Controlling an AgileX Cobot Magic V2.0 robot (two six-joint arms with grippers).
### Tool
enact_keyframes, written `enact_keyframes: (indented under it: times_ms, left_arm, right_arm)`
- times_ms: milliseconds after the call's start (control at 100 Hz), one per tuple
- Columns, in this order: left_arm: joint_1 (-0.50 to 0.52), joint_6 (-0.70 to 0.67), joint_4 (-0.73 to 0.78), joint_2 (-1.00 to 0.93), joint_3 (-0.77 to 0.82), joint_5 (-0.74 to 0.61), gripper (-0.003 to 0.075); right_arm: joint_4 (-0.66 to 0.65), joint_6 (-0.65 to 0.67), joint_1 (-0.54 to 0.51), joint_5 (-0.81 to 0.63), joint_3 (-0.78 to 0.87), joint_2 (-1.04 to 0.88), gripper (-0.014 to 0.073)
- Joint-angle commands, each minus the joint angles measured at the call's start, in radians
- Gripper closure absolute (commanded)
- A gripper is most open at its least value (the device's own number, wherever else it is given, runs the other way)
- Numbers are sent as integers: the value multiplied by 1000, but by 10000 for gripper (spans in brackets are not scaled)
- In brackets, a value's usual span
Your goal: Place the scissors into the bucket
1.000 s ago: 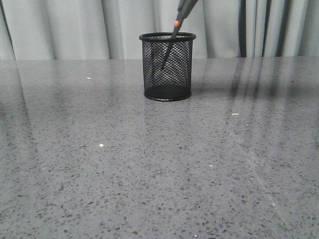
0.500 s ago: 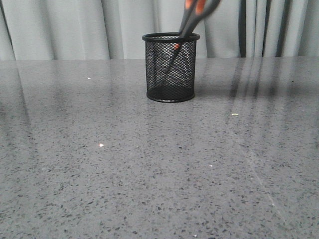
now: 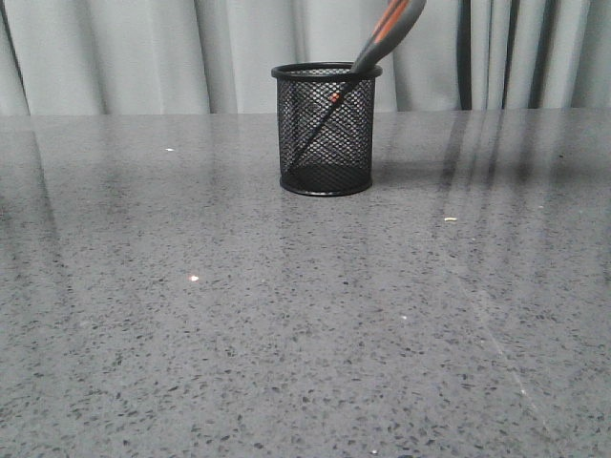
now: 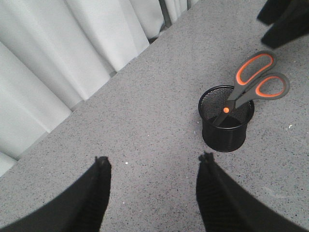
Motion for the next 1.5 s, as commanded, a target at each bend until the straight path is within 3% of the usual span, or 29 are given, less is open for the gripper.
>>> enact_keyframes:
  times_ms: [0,120,240,350,440,610,740,1110,1280,1490]
  left_arm:
    - [3,-10,-49,-30,-29,-31,344]
    - [3,-11,-49,-30,-29,-21,344]
    - [3,-19,-49,-30,-29,-12,381]
    - [3,-43,-49,-30,-29,-10,542]
    - [3,-56,-49,-30,-29,8,743]
    - [3,-93,-49,-67,20,-35,740]
    - [3,-93,-48,-163,139,-195,740]
    - [3,-8,-91,-633,851,-858,740]
    - [3,-8,-91,-859,1154,-979,740]
    - [3,-8,-135,-1115,1414,-1045,740]
  right_arm:
    - [-16,1,-5,28,-53,-81,264]
    - [-16,2,-5,8,-53,-126,307]
    - [-16,5,-5,-8,-53,-162,475]
    - [-16,5,-5,-30,-37,-193,668]
    - [-16,6,-5,-75,-3,-229,643]
    - [-24,6,-5,-236,143,-336,638]
    - [-42,6,-5,-426,320,-465,638]
    - [-57,6,-5,-987,1040,-907,638]
    - [-57,6,-5,-1107,1320,-1115,638]
    - [-55,6,-5,-1275,1595,-1341,638]
